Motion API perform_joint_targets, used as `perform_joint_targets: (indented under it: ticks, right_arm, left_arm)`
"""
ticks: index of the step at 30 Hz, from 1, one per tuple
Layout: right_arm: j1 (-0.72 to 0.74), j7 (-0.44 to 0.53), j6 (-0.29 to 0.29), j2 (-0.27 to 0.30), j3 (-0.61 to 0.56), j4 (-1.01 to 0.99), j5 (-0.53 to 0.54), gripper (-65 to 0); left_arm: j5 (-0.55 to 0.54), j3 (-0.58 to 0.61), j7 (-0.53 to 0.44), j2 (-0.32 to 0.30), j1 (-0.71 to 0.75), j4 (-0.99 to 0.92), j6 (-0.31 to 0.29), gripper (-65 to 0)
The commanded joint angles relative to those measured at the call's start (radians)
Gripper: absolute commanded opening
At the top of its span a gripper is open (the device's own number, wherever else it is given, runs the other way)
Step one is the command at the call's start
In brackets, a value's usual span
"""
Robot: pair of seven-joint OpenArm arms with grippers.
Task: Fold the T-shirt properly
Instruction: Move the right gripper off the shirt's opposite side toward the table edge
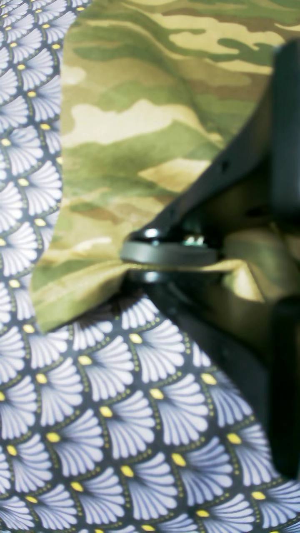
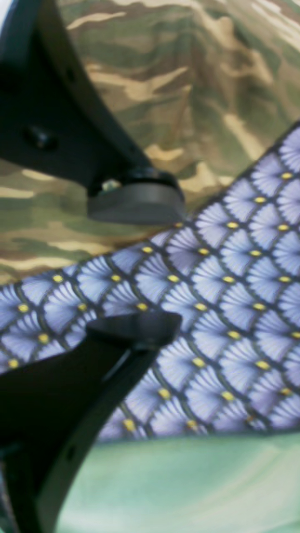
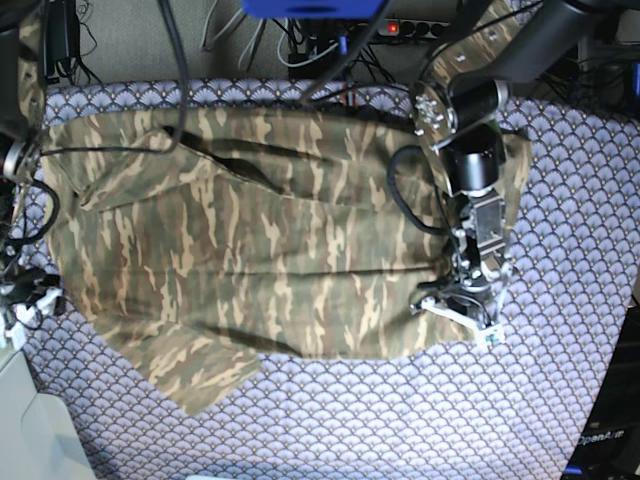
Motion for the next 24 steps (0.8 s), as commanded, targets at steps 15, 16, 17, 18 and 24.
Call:
perform_joint_targets:
  ticks: [15, 16, 17, 18, 24]
  right_arm:
    - [0.054, 0.024, 0.092, 0.007, 0.098, -0.051, 0.015, -31.0]
    - [0.059, 0.024, 0.089, 0.008, 0.105, -0.054, 0.015, -31.0]
    - [0.061, 0.024, 0.086, 0.008, 0.115, -0.052, 0.015, -31.0]
    - [0.062, 0.024, 0.086, 0.016, 0.137, -0.054, 0.015, -31.0]
    - [0.05, 0.038, -0.008, 0.025, 0.212, -0.057, 0.014, -31.0]
  left_arm:
    - [0.004, 0.001, 0.055, -0.001, 0.008, -0.004, 0.011, -65.0]
    - [0.004, 0.001, 0.055, -0.001, 0.008, -0.004, 0.011, -65.0]
    - [0.004, 0.001, 0.055, -0.001, 0.008, -0.004, 0.011, -65.0]
    - [0.004, 0.001, 0.055, -0.001, 0.008, -0.004, 0.01, -65.0]
    - [0.004, 0.001, 0.055, 0.0, 0.008, -0.004, 0.01, -65.0]
